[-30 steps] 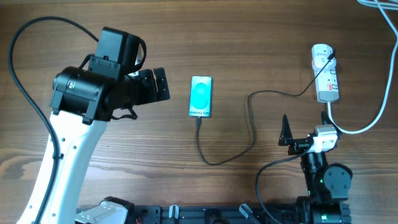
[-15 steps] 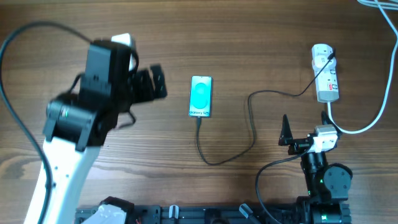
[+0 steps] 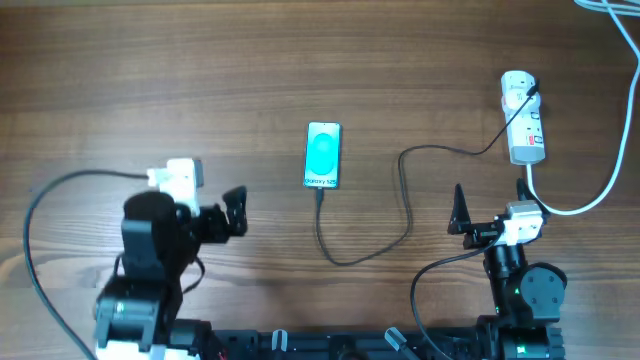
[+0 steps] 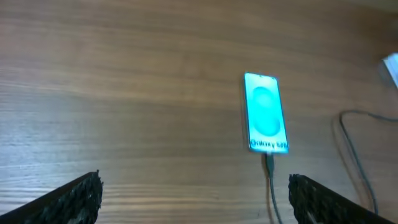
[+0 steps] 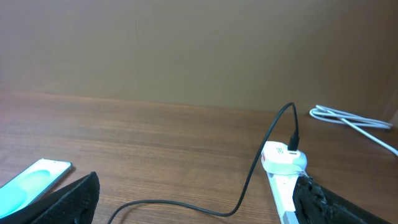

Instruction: Plug charger to phone and switch on socket

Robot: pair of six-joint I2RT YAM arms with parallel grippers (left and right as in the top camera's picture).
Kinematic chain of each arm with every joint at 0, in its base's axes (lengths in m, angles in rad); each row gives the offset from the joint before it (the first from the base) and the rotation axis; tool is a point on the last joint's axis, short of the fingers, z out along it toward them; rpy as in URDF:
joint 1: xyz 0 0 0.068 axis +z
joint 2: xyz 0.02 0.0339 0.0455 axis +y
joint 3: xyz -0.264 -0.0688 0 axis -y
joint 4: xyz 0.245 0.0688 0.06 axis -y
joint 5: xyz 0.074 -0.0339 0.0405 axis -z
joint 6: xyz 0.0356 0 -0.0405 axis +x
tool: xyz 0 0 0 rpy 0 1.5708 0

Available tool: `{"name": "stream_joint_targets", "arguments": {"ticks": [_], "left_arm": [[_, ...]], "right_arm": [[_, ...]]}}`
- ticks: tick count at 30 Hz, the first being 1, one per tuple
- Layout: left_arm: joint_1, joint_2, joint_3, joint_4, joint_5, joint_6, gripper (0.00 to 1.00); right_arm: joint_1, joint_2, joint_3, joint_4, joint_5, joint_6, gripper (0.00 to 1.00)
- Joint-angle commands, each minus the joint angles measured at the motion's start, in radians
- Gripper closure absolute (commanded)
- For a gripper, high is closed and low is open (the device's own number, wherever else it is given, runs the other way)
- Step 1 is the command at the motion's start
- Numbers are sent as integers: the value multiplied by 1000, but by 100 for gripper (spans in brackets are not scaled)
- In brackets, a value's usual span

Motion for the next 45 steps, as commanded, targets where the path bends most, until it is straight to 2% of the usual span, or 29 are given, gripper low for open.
{"name": "stream_joint_targets", "arguments": {"ticks": [1,6,11,17,22,26,31,32,34,39,45], "left_arm": [[37,-166,-72,-8,85,76,0],[101,-424,-182,-10,85,76,0],[153,-542,-285,35,92,39,0],[154,-657,-445,280,91,-16,0],[154,-659,-554,529,87,-40,0],[152,-659,-617,656,77,-41,0],[73,-659,-617,594,-162,-43,0],[74,-659,-617,550,-165,-39,0],[92,-659,-617,549,-87,53,0],[92,-659,-617,548,-104,206,0],[92,-659,-618,547,-115,223,0]], "right_arm": [[-3,-9,-1,2,17,-13,0],[-3,-9,-1,2,17,-14,0],[-3,-9,-1,2,17,-13,0],[-3,-9,-1,2,16,-14,0],[-3,-9,-1,2,16,-14,0],[-3,-9,-1,2,17,-14,0],[-3,-9,0,2,16,-13,0],[-3,-9,0,2,17,-13,0],[-3,-9,0,2,16,-13,0],[-3,-9,-1,2,17,-13,0],[-3,-9,-1,2,17,-13,0]]}}
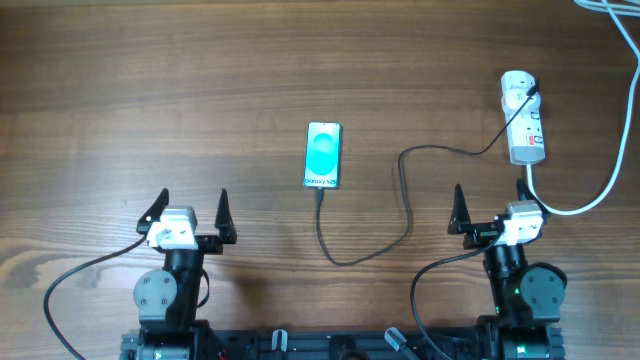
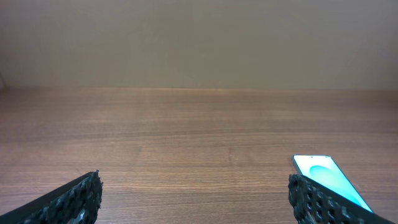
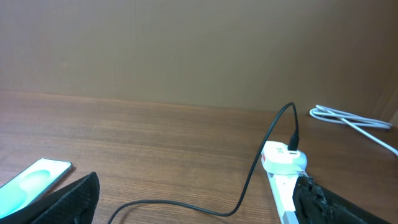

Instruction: Plug charger to phone and switch on socket

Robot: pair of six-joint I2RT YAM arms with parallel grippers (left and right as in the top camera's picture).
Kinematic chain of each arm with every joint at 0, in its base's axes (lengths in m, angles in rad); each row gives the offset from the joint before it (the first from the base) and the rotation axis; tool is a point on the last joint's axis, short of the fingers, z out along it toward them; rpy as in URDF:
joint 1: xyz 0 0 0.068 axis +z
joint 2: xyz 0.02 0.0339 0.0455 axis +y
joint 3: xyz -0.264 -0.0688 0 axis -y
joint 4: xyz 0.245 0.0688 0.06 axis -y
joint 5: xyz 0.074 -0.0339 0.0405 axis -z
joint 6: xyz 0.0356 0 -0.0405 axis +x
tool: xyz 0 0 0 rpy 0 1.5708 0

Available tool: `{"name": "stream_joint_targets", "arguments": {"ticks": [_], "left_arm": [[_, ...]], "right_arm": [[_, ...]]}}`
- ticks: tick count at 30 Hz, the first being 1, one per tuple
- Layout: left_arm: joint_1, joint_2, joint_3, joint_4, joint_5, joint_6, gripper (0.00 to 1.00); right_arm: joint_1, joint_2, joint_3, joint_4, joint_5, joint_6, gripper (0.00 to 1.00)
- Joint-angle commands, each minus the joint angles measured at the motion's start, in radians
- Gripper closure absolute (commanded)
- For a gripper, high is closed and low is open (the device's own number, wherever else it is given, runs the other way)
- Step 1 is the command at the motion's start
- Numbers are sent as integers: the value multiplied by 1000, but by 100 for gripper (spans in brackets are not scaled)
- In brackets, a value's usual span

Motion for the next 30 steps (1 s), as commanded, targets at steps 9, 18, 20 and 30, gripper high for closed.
{"name": "stream_joint_targets", "arguments": {"ticks": [9,18,20,30], "left_arm": [[6,-11,-6,-6,-20,26,0],[6,-11,-5,-5,-5,27,0],[6,-11,-5,-4,-5,27,0],[6,-11,-5,-4,-5,27,0]], "right_arm": [[-3,-9,-1,2,17,-13,0],[-3,-9,0,2,17,-13,0],[-3,-9,0,2,17,-13,0],[-3,-9,-1,2,17,-13,0]]}}
